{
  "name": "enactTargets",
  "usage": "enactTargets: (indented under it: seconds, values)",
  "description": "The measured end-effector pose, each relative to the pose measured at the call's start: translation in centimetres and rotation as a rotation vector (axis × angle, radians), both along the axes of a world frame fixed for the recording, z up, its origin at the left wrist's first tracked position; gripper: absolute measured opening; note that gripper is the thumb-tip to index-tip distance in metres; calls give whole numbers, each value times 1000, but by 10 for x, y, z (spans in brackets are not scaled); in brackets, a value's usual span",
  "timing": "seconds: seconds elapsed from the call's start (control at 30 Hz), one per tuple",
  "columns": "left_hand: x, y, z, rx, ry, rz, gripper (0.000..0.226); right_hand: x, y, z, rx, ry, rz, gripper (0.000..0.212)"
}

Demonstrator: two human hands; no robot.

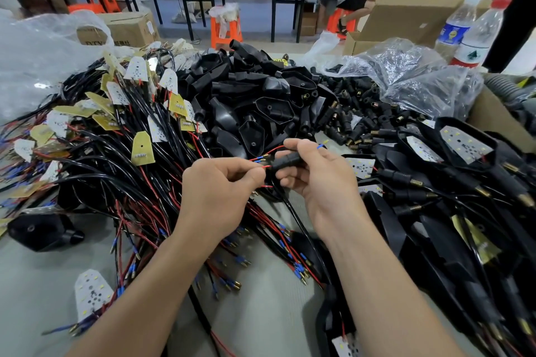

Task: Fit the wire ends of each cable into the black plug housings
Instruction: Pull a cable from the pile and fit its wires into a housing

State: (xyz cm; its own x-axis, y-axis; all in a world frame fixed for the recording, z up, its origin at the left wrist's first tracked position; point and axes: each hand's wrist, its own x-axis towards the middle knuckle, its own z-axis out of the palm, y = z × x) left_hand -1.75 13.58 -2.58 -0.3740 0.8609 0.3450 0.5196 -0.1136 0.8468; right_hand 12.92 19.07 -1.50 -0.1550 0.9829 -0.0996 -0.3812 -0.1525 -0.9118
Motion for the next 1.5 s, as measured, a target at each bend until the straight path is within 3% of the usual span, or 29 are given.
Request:
enactTargets:
  seconds: [0.1,0.3,0.53,0.7,0.87,1.03,1.1,1.27,1.37,1.5]
  values:
    - [1,0,-1,-2,31,-20,39,-5,-2,-1,7,-27,13,22]
    - [-2,1,-2,40,-88,-46,22,1,-1,4,13,28,0,24]
    - [5,0,-7,-30,-139,-34,19,-5,-6,2,20,-24,46,26]
    - [5,-1,-2,1,-162,-61,13,0,-4,3,7,66,9,29]
    - [7,0,-5,-40,-183,-101,24,0,-2,1,-86,176,-50,29]
    - [7,-3,-9,-33,14,-85,16,-3,-3,3,-3,-48,53,30]
    - [9,-3,-10,-29,6,-104,11,-2,-3,4,11,-81,59,32]
    - [10,-2,-6,-72,-87,-221,12,0,-3,6,-16,110,-35,36]
    - [10,-1,-5,-95,-149,-210,18,-1,-3,5,7,112,-28,36]
    - [8,-4,-5,-88,16,-155,26,3,0,5,132,-149,-34,40]
